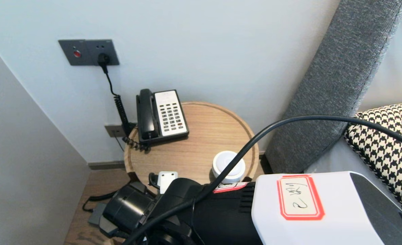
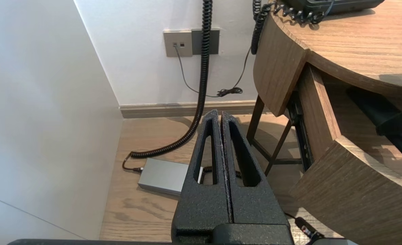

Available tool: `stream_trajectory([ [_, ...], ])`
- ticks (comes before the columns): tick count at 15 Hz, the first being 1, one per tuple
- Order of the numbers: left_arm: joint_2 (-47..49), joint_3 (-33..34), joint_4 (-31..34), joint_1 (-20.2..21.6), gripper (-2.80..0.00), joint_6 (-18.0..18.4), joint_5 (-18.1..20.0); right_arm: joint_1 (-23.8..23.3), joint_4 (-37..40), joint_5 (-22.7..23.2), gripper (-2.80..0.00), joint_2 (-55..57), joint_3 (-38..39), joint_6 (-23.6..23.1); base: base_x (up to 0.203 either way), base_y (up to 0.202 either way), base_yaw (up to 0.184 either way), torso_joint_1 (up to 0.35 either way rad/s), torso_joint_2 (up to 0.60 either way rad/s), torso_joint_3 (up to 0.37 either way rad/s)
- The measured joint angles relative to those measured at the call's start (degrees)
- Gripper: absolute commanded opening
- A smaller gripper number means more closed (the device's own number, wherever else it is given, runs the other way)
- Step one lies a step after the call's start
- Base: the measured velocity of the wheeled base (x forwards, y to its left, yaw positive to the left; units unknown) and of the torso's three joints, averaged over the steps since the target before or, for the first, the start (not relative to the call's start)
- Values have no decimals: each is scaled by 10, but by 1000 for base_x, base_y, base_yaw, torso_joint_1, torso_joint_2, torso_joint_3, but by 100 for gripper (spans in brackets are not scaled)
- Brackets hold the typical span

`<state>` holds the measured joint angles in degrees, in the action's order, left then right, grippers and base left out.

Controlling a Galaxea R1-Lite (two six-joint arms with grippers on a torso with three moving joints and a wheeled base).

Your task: Put the remote controls on the table in the drawer one by one

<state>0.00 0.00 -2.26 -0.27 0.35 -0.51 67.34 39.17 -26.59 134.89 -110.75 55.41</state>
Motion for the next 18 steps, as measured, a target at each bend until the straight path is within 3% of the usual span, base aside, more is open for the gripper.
stream_trajectory([
  [18, 0, 0, 0, 0, -280, 0, 0, 0, -12, 7, -280, 35, 0, 1, 0, 0, 0, 0, 0, 0],
])
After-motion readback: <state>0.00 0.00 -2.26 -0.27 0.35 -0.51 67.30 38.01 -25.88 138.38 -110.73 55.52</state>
